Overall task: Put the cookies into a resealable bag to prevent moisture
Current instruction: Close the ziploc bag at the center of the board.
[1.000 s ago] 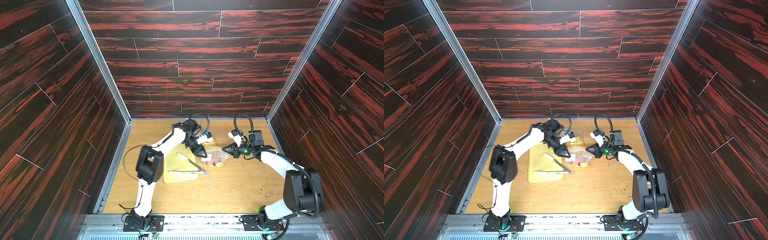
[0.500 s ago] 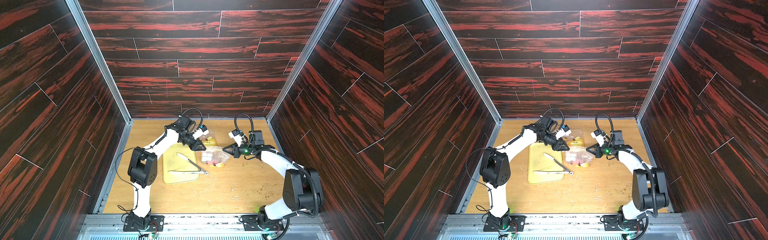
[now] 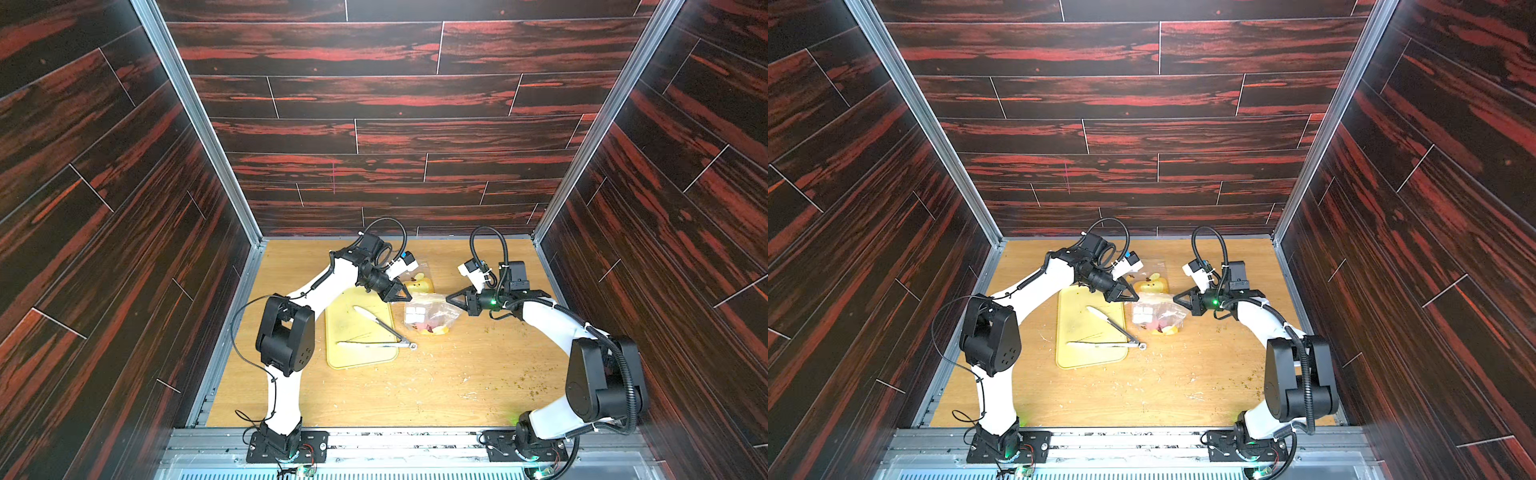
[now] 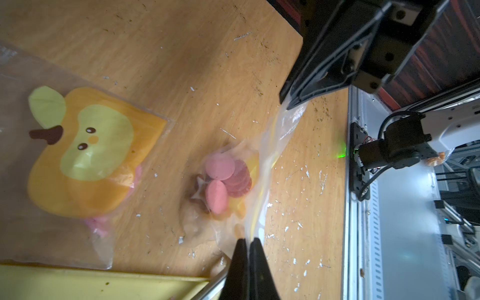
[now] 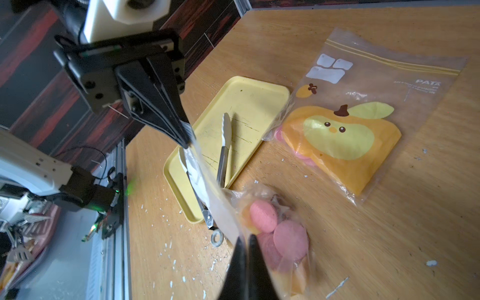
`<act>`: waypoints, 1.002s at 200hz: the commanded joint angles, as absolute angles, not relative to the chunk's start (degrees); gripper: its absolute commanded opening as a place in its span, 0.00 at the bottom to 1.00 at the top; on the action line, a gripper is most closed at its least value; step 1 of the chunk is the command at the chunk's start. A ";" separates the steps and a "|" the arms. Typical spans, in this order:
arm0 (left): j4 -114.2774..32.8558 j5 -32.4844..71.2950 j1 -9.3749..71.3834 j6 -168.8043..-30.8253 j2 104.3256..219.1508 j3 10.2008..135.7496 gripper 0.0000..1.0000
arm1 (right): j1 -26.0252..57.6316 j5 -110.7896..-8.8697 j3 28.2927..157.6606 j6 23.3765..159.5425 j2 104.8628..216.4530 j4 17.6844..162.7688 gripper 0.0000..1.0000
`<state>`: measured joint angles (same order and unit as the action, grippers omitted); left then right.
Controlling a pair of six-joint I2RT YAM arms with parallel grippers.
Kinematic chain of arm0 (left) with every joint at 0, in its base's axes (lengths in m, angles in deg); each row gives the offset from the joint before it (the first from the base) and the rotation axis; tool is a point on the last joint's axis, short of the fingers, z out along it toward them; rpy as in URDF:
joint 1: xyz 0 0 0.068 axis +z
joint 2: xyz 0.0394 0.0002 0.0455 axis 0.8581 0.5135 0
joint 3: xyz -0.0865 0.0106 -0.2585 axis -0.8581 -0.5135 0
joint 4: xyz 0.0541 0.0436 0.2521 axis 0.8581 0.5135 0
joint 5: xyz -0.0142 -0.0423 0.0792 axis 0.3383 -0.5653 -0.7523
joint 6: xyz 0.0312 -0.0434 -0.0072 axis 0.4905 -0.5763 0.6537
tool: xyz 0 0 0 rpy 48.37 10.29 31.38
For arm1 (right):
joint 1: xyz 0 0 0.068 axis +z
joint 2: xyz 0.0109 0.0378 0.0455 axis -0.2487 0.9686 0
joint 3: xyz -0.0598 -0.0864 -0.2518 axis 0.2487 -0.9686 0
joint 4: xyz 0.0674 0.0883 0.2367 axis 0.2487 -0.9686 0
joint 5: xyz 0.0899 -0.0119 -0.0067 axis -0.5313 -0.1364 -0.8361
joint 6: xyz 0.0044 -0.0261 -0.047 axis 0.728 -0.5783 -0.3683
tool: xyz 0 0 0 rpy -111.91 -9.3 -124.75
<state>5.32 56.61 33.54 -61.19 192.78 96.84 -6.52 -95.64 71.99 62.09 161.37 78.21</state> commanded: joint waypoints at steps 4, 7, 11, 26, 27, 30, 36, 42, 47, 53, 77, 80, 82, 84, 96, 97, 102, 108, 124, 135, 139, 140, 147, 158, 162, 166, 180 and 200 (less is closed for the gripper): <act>9.42 58.73 33.79 -60.27 190.69 99.39 0.00 | -4.55 -95.05 73.26 55.17 158.14 76.55 0.33; 9.81 58.98 33.79 -60.11 190.86 99.85 0.00 | -4.07 -94.59 73.33 54.19 157.70 76.47 0.35; 10.34 59.34 33.83 -60.01 191.14 100.46 0.00 | -3.66 -93.93 73.37 53.01 157.12 76.40 0.37; 13.07 60.32 33.79 -59.18 192.17 102.86 0.00 | -1.79 -90.84 74.01 48.32 155.63 76.78 0.46; 13.45 60.42 33.79 -58.98 192.24 103.00 0.00 | -1.68 -90.65 74.17 48.06 155.50 76.79 0.47; 14.40 60.74 33.79 -58.42 192.42 103.50 0.00 | -1.40 -90.13 74.41 47.30 155.39 76.73 0.49; 15.87 61.30 33.79 -57.52 192.79 104.23 0.00 | -0.48 -88.93 75.08 45.54 155.40 76.52 0.53; 16.44 61.42 33.79 -57.34 192.99 104.66 0.00 | 0.58 -87.41 75.93 43.61 155.77 76.01 0.56; 16.63 61.41 33.79 -57.31 193.09 104.80 0.00 | 1.60 -85.87 76.97 41.86 156.46 74.99 0.57; 16.65 61.42 33.79 -57.35 193.28 104.90 0.00 | 2.82 -84.06 78.62 39.87 157.55 73.20 0.58; 16.64 61.32 33.79 -57.28 193.73 104.94 0.00 | 5.55 -84.06 86.40 34.62 162.94 64.72 0.58; 16.60 61.17 33.79 -57.24 193.79 104.98 0.00 | 5.73 -84.54 87.17 34.20 163.34 64.06 0.58; 16.64 61.22 33.79 -57.27 193.80 105.03 0.00 | 5.84 -84.78 87.51 34.00 163.58 63.70 0.58; 16.76 61.12 33.79 -57.28 193.82 105.06 0.00 | 5.98 -85.04 87.99 33.76 163.86 63.33 0.58; 16.92 61.24 33.79 -56.99 193.89 105.16 0.00 | 7.29 -84.60 89.79 32.00 164.94 61.78 0.58; 16.96 61.23 33.79 -57.01 193.89 105.16 0.00 | 7.39 -84.50 89.97 31.81 165.04 61.68 0.58; 17.15 61.23 33.79 -56.81 193.82 105.24 0.00 | 8.05 -83.59 90.79 30.99 165.49 60.94 0.58; 17.15 61.18 33.83 -56.75 193.80 105.22 0.00 | 8.80 -82.93 91.99 29.86 166.22 59.55 0.57; 17.18 61.78 34.05 -56.62 193.88 105.59 0.00 | 9.60 -85.12 94.96 27.86 168.18 55.55 0.54; 17.19 62.40 34.40 -56.62 194.06 105.85 0.00 | 9.64 -87.23 96.58 26.96 169.30 53.02 0.52; 17.20 62.65 34.49 -56.62 194.06 105.93 0.00 | 9.60 -87.73 97.02 26.68 169.57 52.30 0.52; 17.19 62.69 34.53 -56.56 194.10 105.94 0.00 | 9.64 -87.77 97.09 26.60 169.68 52.15 0.52; 17.23 62.89 34.62 -56.57 194.16 105.93 0.00 | 9.68 -88.49 97.63 26.08 170.17 50.95 0.52; 17.28 63.07 34.67 -56.44 194.23 105.95 0.00 | 9.76 -89.55 98.57 25.57 171.10 49.31 0.52; 17.34 63.14 34.69 -56.42 194.21 105.95 0.00 | 9.80 -89.63 98.99 25.43 171.50 48.79 0.52; 17.55 63.30 34.67 -56.28 194.36 106.04 0.00 | 9.90 -89.46 99.53 25.32 172.05 48.16 0.52; 18.53 63.75 34.68 -55.42 194.50 106.45 0.00 | 10.34 -88.78 102.13 24.79 174.48 45.52 0.50; 19.56 63.37 34.69 -54.89 194.72 106.70 0.00 | 10.93 -88.69 104.67 24.26 176.41 43.12 0.44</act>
